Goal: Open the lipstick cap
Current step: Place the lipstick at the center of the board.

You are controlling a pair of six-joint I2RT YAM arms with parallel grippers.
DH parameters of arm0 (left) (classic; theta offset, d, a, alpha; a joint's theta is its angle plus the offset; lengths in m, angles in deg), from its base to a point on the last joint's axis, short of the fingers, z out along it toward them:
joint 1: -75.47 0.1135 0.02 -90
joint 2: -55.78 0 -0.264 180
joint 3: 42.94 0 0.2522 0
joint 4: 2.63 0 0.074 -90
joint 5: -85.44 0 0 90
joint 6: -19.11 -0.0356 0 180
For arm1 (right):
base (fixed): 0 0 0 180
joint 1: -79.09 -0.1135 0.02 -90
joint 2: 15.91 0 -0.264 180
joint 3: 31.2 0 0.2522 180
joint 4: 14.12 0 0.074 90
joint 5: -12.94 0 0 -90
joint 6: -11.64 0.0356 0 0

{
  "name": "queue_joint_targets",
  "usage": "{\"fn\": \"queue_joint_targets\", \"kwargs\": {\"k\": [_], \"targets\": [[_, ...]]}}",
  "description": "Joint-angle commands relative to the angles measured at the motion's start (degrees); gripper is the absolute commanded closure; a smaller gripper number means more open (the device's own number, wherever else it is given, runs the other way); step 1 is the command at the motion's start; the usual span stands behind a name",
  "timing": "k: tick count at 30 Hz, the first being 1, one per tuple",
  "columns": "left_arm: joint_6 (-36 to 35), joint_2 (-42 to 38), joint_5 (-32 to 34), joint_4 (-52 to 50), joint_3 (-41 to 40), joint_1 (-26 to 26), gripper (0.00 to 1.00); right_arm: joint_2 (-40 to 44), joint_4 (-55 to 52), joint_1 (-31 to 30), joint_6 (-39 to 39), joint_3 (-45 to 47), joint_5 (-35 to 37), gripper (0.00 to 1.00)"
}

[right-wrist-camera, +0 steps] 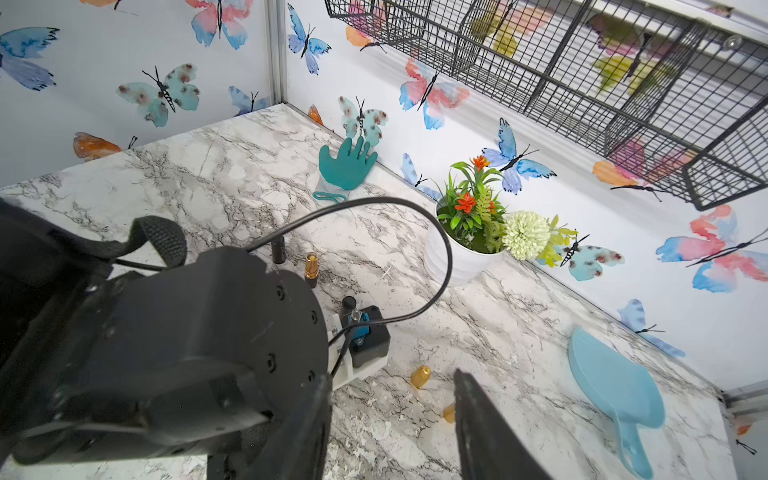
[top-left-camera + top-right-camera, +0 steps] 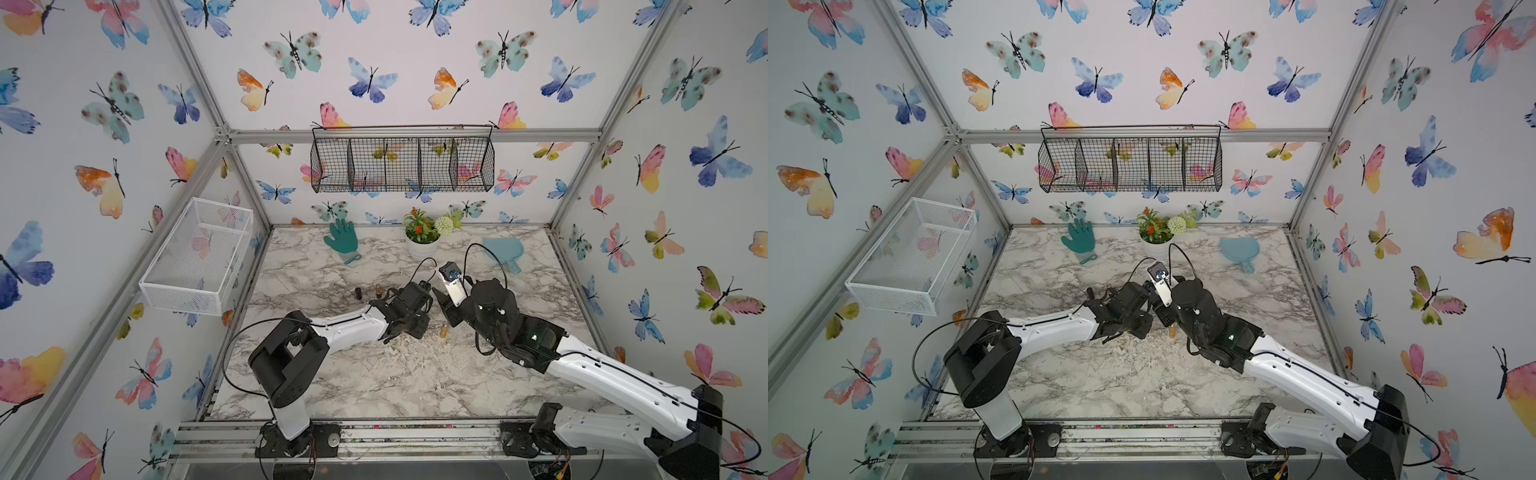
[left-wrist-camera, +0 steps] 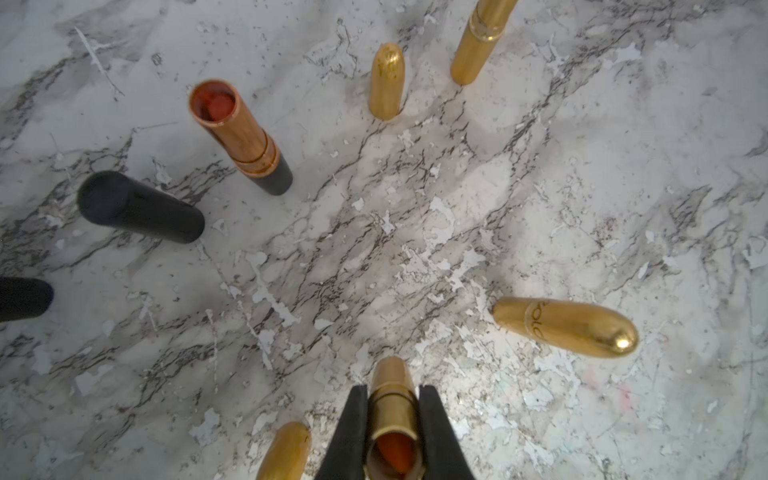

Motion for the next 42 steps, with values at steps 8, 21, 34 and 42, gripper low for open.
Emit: {"fn": "queue_joint_targets", "kwargs": {"k": [8, 21, 34, 42], "targets": [[-2.62, 3.51, 2.74, 0.12, -0.07, -0.72, 0.78, 0.31, -0.81, 0.05, 0.12, 0.87, 2.13, 0.5], [-3.61, 3.1, 3.01, -1.95, 1.7, -1.05, 0.55, 0.62, -0.9, 0.1, 0.3, 1.1, 2.22, 0.5], [-5.78, -0.58, -5.04, -15.37, 16.69, -1.16, 0.45, 3.01, -2.39, 0.03, 0.14, -3.83, 2.13, 0.5], [-6.21, 3.42, -8.5, -18.62, 22.74, -2.86, 0.41, 8.42, -4.7, 0.08, 0.33, -6.55, 1.5, 0.5]]}}
